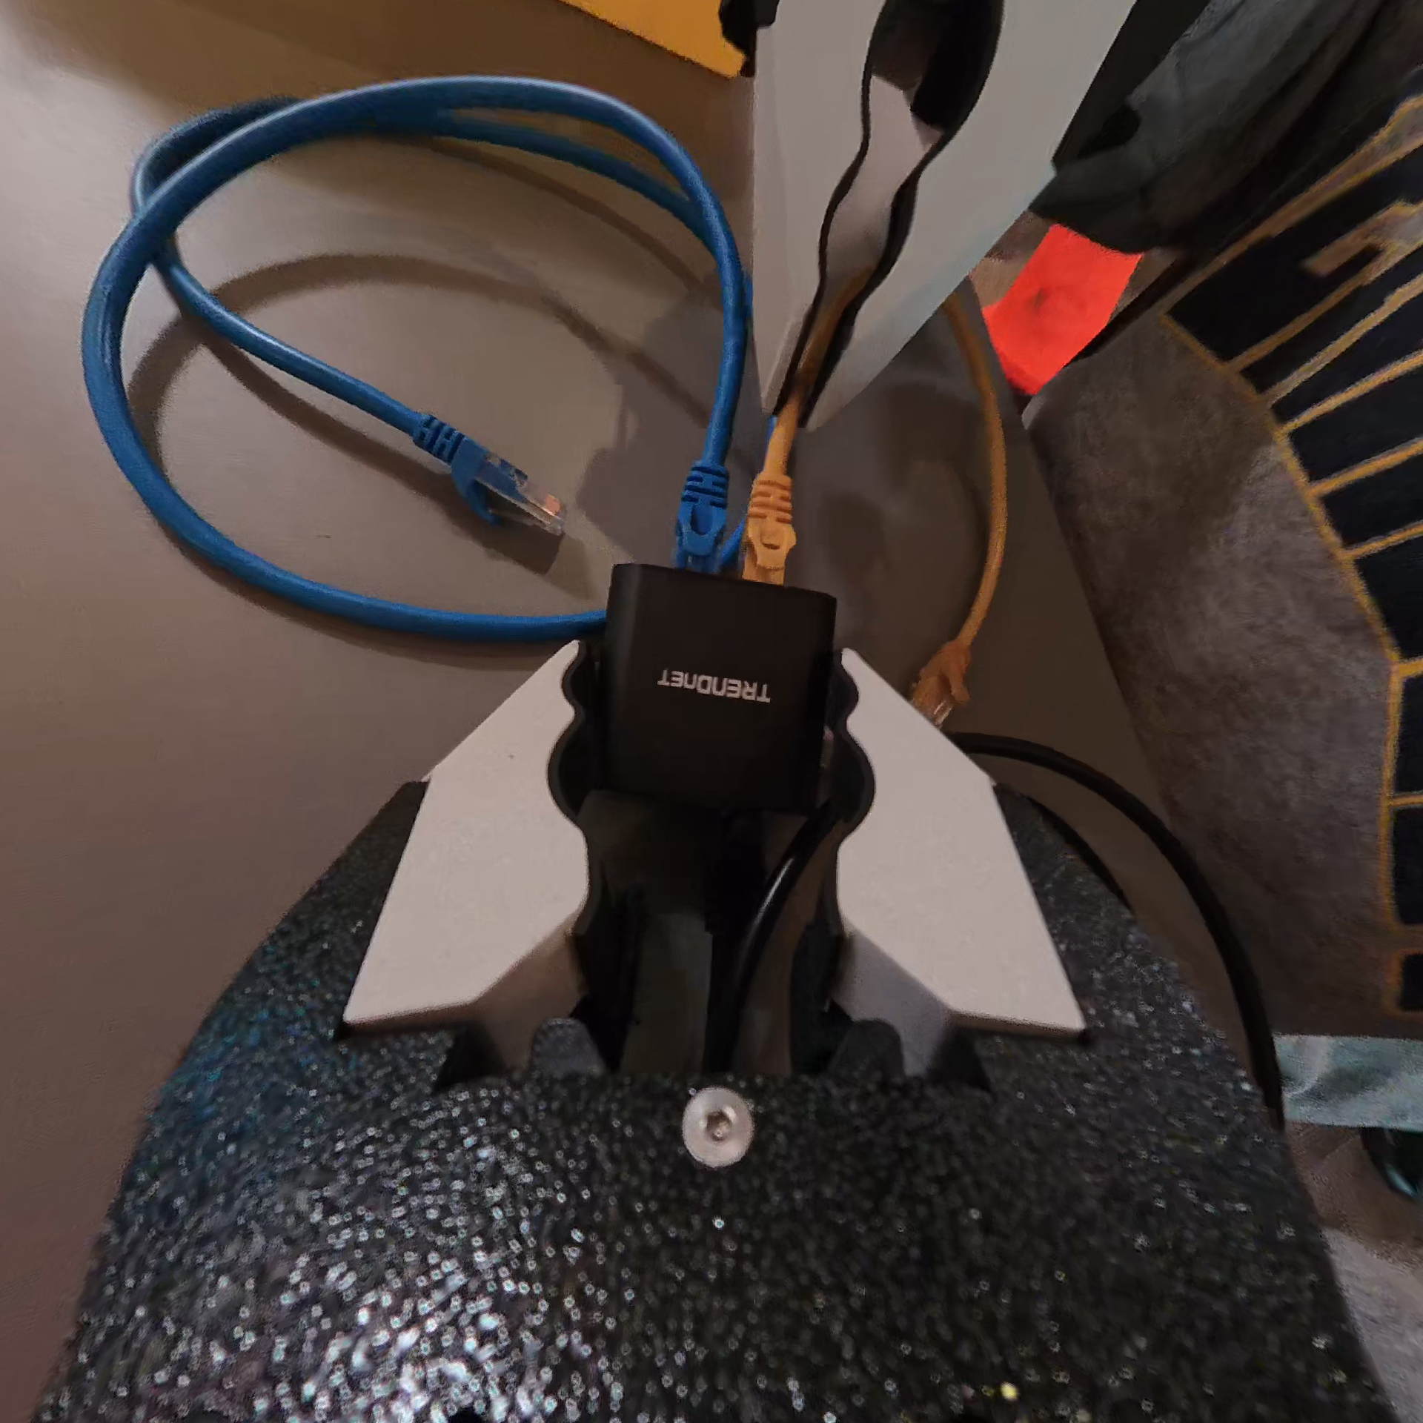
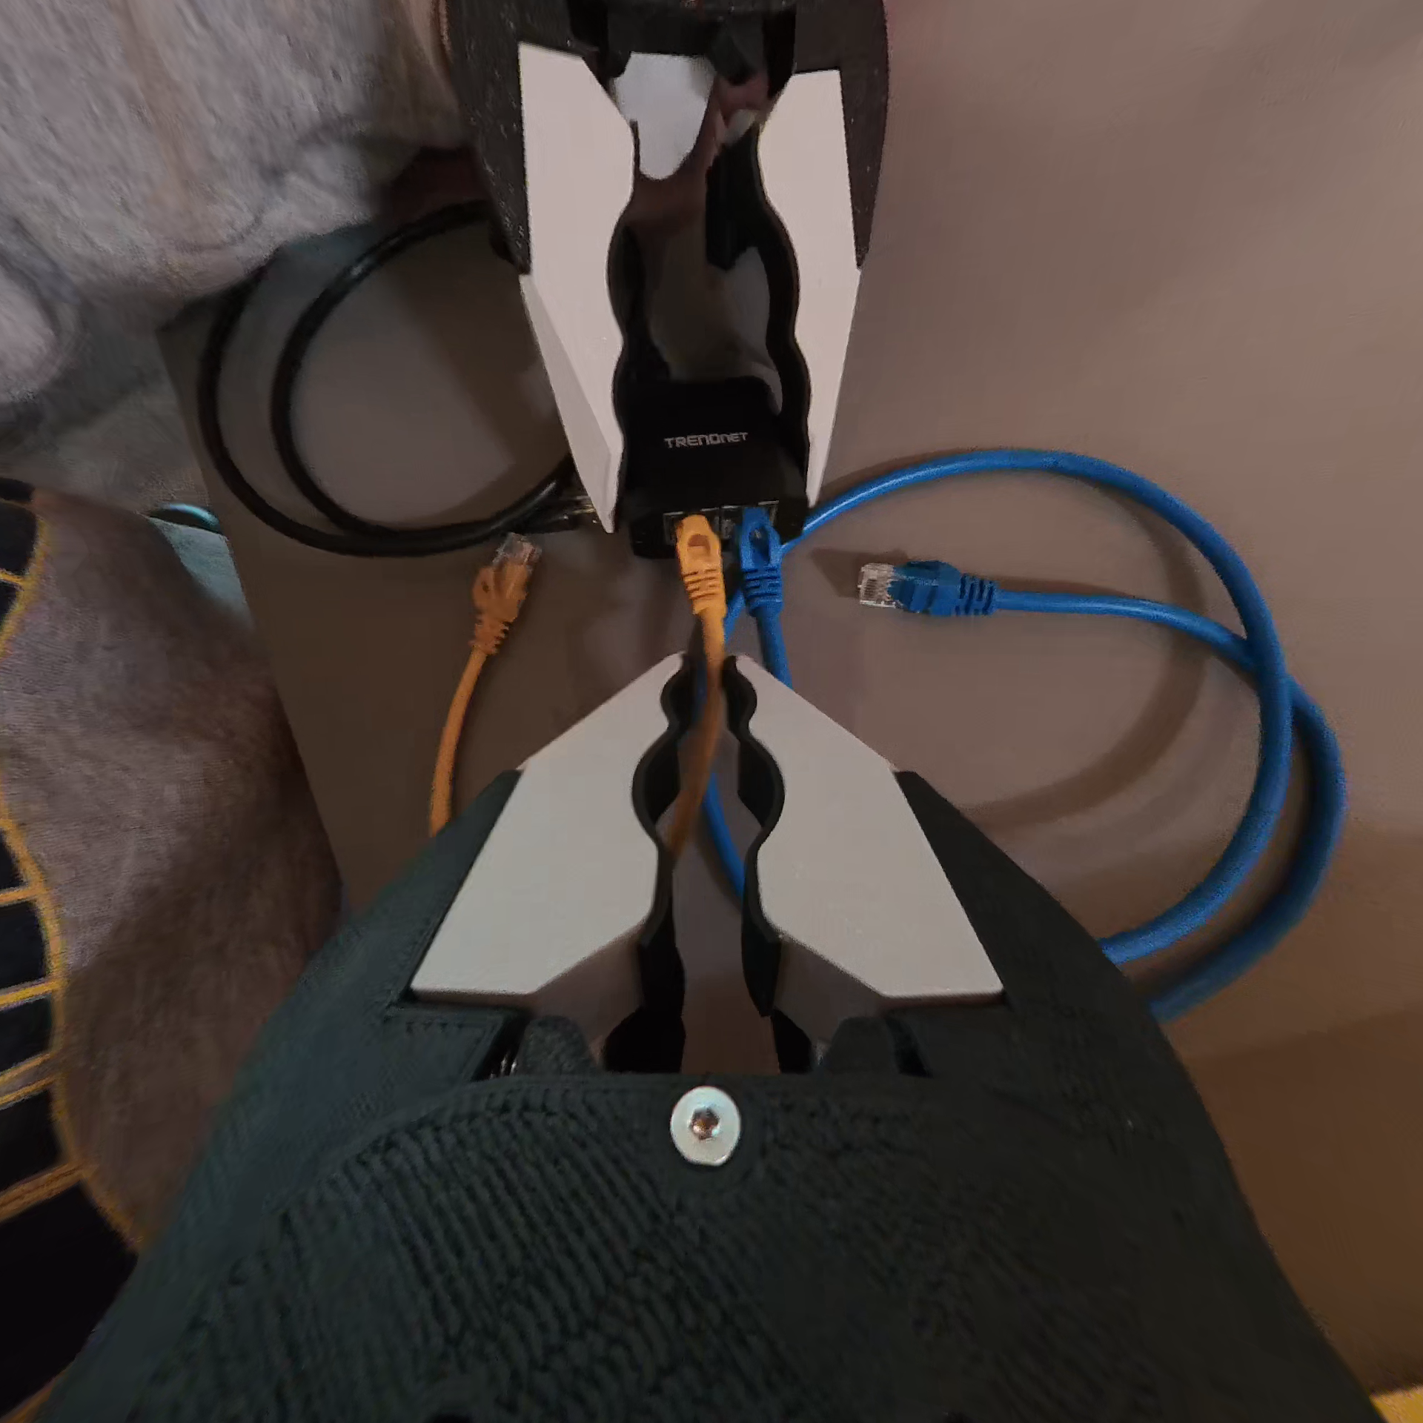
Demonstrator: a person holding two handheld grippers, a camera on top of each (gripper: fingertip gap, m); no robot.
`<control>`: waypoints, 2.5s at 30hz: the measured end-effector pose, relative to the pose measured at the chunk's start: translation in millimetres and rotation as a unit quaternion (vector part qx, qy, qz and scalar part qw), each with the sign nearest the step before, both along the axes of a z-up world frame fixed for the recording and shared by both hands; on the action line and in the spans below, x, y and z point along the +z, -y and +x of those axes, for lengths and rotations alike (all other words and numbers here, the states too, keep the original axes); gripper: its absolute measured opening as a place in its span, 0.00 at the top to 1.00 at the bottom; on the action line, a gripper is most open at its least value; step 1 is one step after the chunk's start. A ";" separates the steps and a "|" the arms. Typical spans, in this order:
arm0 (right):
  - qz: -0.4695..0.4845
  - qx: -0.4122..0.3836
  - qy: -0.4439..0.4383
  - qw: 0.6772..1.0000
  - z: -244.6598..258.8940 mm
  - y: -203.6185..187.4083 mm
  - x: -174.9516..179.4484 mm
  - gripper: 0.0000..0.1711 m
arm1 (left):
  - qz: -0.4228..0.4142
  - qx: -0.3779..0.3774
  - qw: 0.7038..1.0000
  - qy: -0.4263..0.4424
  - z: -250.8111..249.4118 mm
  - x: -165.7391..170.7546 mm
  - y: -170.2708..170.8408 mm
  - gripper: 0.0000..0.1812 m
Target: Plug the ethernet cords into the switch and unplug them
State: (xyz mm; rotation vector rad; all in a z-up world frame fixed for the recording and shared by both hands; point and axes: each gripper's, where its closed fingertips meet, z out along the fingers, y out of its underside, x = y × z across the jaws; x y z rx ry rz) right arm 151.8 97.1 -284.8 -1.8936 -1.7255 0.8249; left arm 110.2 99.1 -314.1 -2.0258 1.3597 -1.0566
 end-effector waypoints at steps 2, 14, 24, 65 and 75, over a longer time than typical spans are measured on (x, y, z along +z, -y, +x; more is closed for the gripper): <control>-0.018 0.006 -0.023 1.000 0.5 6.3 10.8 0.77 | 0.007 0.019 1.000 0.001 2.0 0.2 -4.5 0.67; 0.542 0.155 0.012 0.826 -26.7 -10.9 22.3 0.63 | -0.077 0.074 0.992 0.061 18.2 31.5 -9.5 0.67; 0.574 0.157 0.010 0.804 -33.1 -25.5 28.1 0.87 | -0.070 0.095 0.985 0.126 18.0 84.5 -18.3 0.64; 0.471 -0.308 -0.309 0.767 261.2 -237.6 434.4 0.87 | 0.252 0.482 0.823 0.162 -77.9 103.0 -98.9 0.67; 0.383 -0.358 -0.376 0.764 284.5 -271.6 348.0 0.88 | 0.301 0.466 0.826 0.099 -66.9 74.5 -103.0 0.70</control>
